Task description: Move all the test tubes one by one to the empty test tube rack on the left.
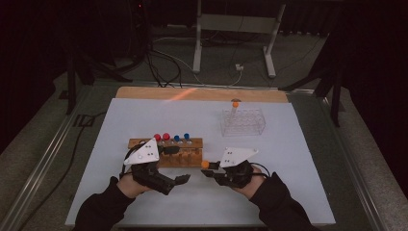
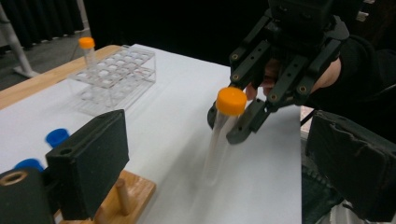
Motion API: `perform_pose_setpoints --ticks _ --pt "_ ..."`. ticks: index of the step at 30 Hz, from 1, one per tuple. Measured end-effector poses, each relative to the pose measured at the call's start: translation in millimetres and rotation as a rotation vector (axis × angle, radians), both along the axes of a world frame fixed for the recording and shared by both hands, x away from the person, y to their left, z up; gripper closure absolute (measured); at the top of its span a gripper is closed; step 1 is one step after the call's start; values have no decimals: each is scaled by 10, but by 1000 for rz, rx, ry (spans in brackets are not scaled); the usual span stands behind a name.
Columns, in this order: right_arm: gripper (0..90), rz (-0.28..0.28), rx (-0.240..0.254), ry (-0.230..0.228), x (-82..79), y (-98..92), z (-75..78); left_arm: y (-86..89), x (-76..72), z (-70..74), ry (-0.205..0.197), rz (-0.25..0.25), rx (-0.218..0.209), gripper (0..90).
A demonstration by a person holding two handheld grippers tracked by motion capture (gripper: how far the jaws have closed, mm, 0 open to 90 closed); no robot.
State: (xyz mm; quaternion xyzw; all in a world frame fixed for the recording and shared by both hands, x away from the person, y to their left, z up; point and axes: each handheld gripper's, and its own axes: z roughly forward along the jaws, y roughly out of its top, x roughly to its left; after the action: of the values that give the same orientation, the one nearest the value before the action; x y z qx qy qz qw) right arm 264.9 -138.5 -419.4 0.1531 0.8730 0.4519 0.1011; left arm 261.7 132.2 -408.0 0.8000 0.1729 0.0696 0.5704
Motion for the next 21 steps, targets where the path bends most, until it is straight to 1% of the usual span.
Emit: perform_pose_setpoints --ticks 1,4,7,8,10,12,17,19,21 --pt "745 8 2 0 -8 15 0 -12 -2 -4 -3 -3 -1 140" --pt "745 24 -2 3 -30 56 -9 -63 -22 -16 -11 -26 11 180" --pt "745 33 -4 7 -38 80 -18 -106 -47 -26 -25 -49 12 283" --pt "745 34 -3 10 -41 87 -21 -120 -51 -26 -28 -51 17 328" --pt "745 39 -6 10 -47 100 -22 -143 -55 -27 -36 -56 15 393" --pt "745 44 -5 10 -58 114 -21 -166 -57 -30 -41 -54 23 447" --pt "745 50 -4 10 -68 131 -16 -208 -65 -47 -56 -56 43 548" --pt "745 51 -4 11 -67 133 -15 -226 -63 -54 -59 -48 59 580" --pt "745 51 -2 12 -68 135 -15 -238 -58 -65 -61 -54 60 614"
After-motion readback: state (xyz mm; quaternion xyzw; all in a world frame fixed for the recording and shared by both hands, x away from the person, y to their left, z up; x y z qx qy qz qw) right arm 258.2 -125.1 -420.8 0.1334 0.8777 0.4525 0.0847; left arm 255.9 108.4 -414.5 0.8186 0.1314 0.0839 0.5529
